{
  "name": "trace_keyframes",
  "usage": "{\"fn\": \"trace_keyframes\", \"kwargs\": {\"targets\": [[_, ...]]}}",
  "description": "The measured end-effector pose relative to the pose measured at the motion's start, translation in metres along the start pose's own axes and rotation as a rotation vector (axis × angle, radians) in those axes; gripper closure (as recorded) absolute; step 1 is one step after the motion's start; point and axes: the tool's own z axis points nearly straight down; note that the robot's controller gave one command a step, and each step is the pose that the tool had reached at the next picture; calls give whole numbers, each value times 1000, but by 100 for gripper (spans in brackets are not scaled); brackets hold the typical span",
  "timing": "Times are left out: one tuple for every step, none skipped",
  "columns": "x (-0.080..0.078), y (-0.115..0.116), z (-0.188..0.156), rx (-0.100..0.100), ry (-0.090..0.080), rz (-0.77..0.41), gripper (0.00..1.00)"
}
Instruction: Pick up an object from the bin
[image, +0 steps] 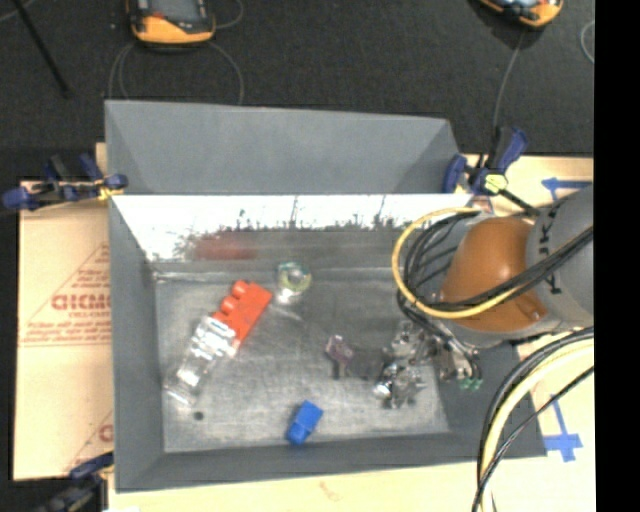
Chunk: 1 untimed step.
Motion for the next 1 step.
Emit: {"fn": "trace_keyframes", "kwargs": {"targets": [[3,21,-135,-2,11,-202,100]]}}
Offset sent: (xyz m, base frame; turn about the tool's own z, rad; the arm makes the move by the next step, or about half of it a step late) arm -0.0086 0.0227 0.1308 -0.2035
